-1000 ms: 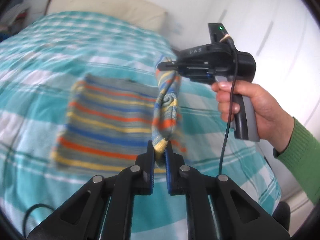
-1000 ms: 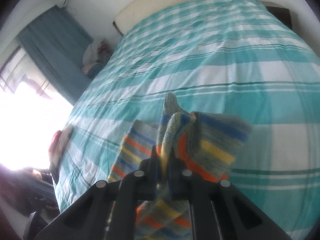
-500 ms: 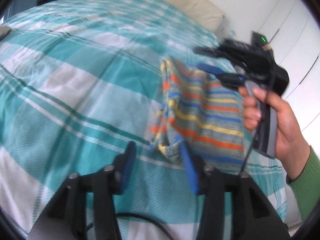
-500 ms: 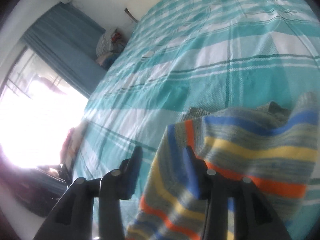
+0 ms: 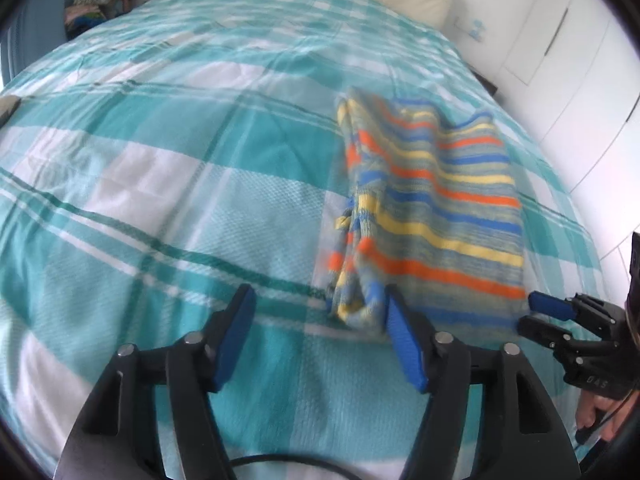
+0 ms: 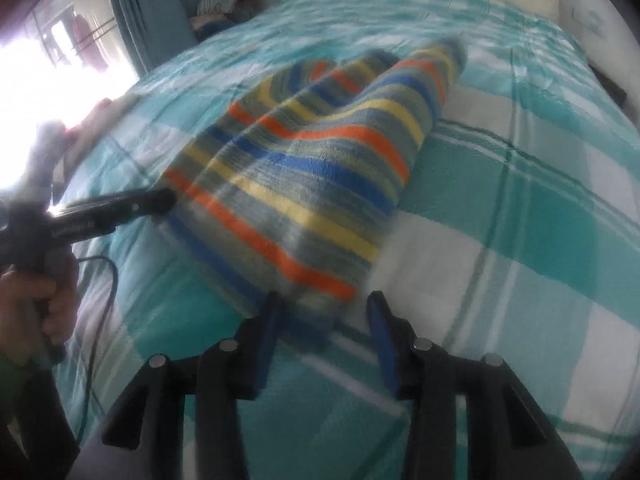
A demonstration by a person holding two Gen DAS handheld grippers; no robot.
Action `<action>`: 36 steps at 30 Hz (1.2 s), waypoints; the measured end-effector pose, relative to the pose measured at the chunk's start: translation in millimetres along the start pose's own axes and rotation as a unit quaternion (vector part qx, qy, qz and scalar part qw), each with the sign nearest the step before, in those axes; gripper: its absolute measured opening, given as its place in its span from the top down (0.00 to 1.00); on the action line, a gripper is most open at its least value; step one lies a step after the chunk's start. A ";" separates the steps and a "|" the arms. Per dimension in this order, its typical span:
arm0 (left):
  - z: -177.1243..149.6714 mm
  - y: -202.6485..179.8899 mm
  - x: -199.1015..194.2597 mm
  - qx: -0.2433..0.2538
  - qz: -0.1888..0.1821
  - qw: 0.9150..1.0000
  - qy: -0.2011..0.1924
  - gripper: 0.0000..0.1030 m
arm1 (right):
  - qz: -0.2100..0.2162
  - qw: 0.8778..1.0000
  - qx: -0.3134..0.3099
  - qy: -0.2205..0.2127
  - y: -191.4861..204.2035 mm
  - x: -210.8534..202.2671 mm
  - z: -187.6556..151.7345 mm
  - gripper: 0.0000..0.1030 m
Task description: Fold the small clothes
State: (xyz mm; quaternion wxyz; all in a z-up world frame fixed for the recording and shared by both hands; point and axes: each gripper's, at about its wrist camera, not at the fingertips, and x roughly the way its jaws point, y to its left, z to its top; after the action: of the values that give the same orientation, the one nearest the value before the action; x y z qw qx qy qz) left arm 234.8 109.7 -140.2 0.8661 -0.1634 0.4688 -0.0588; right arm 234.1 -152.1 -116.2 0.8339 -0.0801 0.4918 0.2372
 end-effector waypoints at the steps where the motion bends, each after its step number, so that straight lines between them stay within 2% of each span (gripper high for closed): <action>1: -0.7 1.5 -9.8 0.002 -0.006 1.000 -0.008 0.24 | -0.014 1.000 0.001 -0.010 2.8 -9.2 -1.9 0.54; 5: -1.0 0.3 -31.7 0.014 -0.014 1.000 -0.016 0.21 | -0.091 0.995 -0.018 -0.037 19.7 -36.8 -5.7 0.46; 10: 2.4 -10.4 -47.0 0.032 -0.031 0.999 -0.014 0.21 | -0.141 0.988 -0.039 -0.050 33.5 -50.1 -0.8 0.46; 13: 5.1 -15.8 -54.6 0.047 -0.027 0.998 -0.020 0.19 | -0.167 0.983 -0.053 -0.055 38.5 -54.6 1.1 0.46; 18: 9.0 -14.8 -58.6 0.052 -0.022 0.998 -0.023 0.17 | -0.184 0.979 -0.069 -0.061 46.0 -61.1 -0.1 0.44; 24: 15.4 -14.1 -44.1 0.062 -0.017 0.998 -0.009 0.17 | -0.190 0.978 -0.069 -0.057 42.3 -53.5 2.9 0.43; 26: 24.4 -15.8 -33.5 0.071 -0.022 0.997 0.000 0.17 | -0.170 0.983 -0.048 -0.057 30.3 -49.2 7.0 0.43; 27: 31.4 -15.6 -26.6 0.073 -0.032 0.997 0.005 0.17 | -0.145 0.988 -0.023 -0.057 18.6 -46.7 10.6 0.43; 30: 59.1 -7.6 1.1 0.049 -0.095 0.994 0.023 0.14 | -0.053 0.992 0.086 -0.069 -27.1 -40.3 22.1 0.43; 32: 76.8 -1.0 24.3 0.024 -0.125 0.991 0.034 0.12 | 0.013 0.984 0.159 -0.080 -60.9 -31.5 31.1 0.42; 34: 90.7 -0.2 49.6 0.018 -0.121 0.992 0.043 0.12 | 0.073 0.973 0.200 -0.086 -82.8 -17.5 41.3 0.42; 36: 99.1 -5.1 72.8 0.034 -0.110 0.992 0.059 0.12 | 0.113 0.964 0.223 -0.086 -96.4 3.7 54.4 0.42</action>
State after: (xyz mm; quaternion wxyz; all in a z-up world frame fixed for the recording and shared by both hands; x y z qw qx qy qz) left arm 357.7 108.9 -146.0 0.8301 -0.1811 0.4961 -0.1791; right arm 324.0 -215.3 -101.6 0.8374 0.1852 0.4647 0.2203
